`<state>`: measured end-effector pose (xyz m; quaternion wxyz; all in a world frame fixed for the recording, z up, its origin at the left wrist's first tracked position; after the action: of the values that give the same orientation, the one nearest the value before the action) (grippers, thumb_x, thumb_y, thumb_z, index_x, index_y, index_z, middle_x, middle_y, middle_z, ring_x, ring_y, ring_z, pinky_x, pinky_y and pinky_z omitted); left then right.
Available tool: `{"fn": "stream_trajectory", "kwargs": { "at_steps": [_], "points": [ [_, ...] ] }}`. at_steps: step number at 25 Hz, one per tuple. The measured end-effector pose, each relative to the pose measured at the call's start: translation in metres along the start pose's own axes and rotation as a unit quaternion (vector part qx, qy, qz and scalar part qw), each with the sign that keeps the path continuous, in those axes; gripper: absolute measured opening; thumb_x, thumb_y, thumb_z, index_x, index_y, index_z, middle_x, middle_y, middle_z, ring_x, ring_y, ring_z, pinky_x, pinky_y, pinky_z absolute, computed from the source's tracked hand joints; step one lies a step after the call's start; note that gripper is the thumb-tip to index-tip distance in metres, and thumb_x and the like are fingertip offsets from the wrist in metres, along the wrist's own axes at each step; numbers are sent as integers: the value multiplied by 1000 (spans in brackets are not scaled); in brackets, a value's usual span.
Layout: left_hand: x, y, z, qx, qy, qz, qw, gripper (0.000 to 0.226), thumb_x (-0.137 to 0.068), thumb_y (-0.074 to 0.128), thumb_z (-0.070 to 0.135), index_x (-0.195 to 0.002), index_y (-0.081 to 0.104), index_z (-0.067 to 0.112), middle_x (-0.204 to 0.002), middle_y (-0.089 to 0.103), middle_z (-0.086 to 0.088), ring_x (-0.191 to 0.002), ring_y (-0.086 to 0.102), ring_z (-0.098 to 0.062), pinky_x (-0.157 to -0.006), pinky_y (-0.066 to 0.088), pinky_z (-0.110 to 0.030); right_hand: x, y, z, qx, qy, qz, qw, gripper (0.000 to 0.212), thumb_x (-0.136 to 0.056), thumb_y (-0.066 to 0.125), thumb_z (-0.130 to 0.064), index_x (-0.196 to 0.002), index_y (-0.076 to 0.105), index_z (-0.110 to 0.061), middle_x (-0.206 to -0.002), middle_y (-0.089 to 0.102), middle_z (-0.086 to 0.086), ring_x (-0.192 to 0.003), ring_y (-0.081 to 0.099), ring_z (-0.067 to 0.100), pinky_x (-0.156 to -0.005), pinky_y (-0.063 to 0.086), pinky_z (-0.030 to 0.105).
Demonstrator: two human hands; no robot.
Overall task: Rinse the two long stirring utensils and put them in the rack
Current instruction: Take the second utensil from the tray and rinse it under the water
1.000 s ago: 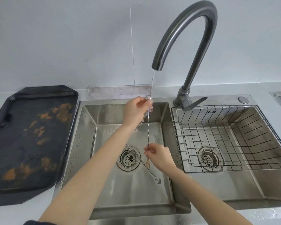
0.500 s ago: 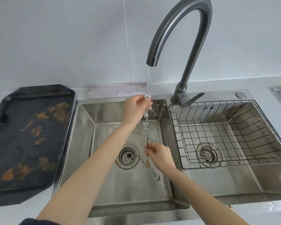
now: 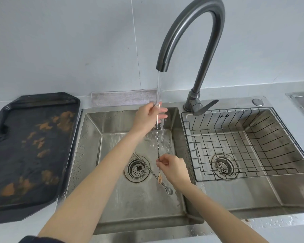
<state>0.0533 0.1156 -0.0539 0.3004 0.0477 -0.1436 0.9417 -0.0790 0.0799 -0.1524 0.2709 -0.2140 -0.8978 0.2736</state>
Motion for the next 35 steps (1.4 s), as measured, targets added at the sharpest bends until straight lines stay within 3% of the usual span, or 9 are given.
{"fn": "stream_trajectory", "kwargs": {
  "at_steps": [2,5,9,14,19,22,26,28,35],
  "points": [
    [3,2,2,8,1,-6,1000,35,-99,31,21,-120,55,7,-114,67,-8,-84,68,-17,-85,52,-33,0,-1,1,-2,3,3,1000,16,-87,59,-25,-94,69,-16,-96,74,1,-93,66,17,-85,54,33],
    [2,2,0,15,11,-1,1000,24,-96,40,18,-99,63,14,-109,69,-12,-73,65,-10,-86,51,-33,1,0,2,6,6,2,1000,15,-86,58,-26,-92,69,-16,-94,73,1,-92,66,19,-83,54,34],
    [3,0,-11,-1,-2,-17,1000,21,-90,54,18,-103,66,7,-87,70,0,-57,64,7,-65,51,-12,-1,-4,-2,9,-6,6,1000,16,-87,59,-27,-94,69,-16,-94,74,1,-92,66,19,-82,55,35],
    [5,-8,-23,43,-37,14,998,26,-92,51,22,-95,68,4,-76,69,0,-58,66,-3,-75,54,-26,-5,-5,-13,-8,-17,18,1000,18,-87,58,-27,-96,70,-16,-96,74,1,-91,65,17,-80,52,31],
    [-2,-29,-18,99,-58,60,992,28,-96,41,26,-99,64,10,-78,67,6,-58,66,2,-63,54,-14,-5,-7,-9,-70,-19,-67,995,18,-90,58,-21,-94,69,-9,-84,73,4,-69,59,11,-61,46,10],
    [-9,-49,-29,239,-115,115,957,26,-97,37,27,-92,60,18,-84,66,7,-70,65,-3,-70,51,-18,-12,-26,-10,-131,-8,-88,987,18,-89,57,-12,-103,66,-4,-74,66,-5,-65,61,5,-60,47,12],
    [-11,-68,-64,458,-199,156,852,25,-98,34,22,-107,54,11,-90,63,5,-82,61,-7,-87,43,-23,-24,-62,-36,-219,-19,-94,971,17,-88,58,-4,-104,63,0,-73,66,-2,-51,62,-6,-52,48,8],
    [-4,-71,-82,502,-231,155,819,23,-98,35,18,-99,55,7,-91,61,2,-87,59,-8,-91,42,-22,-29,-74,-55,-254,-42,-90,962,13,-87,58,-3,-99,64,-3,-73,66,0,-51,62,-6,-54,50,9],
    [28,-55,-122,436,-359,125,816,20,-92,51,18,-74,52,8,-76,54,0,-70,53,-11,-64,46,-23,-46,-80,-110,-278,-101,-57,953,13,-87,61,-7,-76,62,-13,-68,64,0,-48,61,-4,-52,49,9]
  ]
}}
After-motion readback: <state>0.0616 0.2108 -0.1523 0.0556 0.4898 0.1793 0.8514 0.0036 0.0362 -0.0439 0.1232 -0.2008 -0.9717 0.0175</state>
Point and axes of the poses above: each hand's wrist, its own x-axis away from the middle knuckle, its own y-axis out of the palm, z = x × y, the point moved 5 cm from there along -x, towards the middle knuckle
